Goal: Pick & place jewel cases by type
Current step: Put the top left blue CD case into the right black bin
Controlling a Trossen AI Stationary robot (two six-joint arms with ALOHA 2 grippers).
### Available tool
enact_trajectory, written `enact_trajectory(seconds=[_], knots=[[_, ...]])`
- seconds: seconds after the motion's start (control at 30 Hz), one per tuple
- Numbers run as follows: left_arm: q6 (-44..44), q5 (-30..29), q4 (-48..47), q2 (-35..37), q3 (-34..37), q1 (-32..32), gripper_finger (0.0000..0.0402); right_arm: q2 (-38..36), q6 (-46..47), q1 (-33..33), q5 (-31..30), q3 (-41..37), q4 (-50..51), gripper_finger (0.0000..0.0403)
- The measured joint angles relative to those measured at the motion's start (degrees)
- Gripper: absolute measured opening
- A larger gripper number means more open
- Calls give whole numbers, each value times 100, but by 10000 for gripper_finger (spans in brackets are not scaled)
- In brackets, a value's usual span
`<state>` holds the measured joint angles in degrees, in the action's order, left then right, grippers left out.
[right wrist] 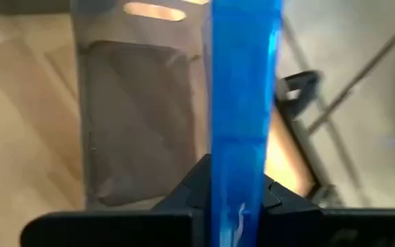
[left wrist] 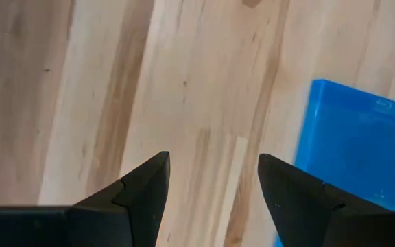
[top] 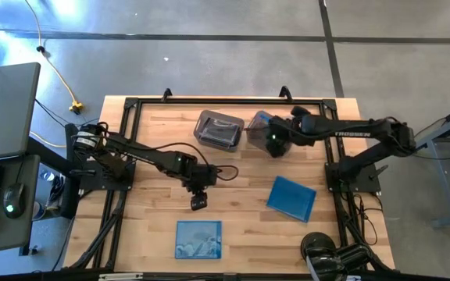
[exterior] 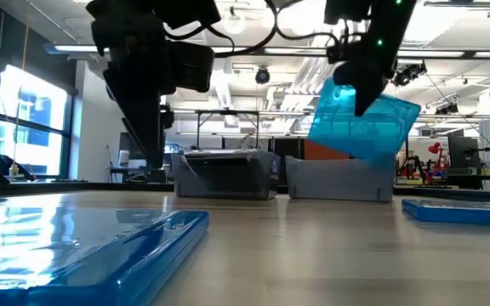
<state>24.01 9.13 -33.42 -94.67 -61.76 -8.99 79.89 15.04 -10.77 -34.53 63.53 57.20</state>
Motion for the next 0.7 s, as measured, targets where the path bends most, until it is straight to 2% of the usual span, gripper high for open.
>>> enact_trajectory(seconds=[0.07,0.23,0.33,0.7], knots=[[0,-78,46,0,0,0,220,0,-150,-185,423,0,-86,28],[22,-252,78,0,0,0,220,5,-744,-540,899,0,-329,25],[44,-376,76,0,0,0,220,87,-785,-733,1168,2,-328,34],[309,-968,12,-2,4,0,220,433,-1292,-786,960,2,-388,137]])
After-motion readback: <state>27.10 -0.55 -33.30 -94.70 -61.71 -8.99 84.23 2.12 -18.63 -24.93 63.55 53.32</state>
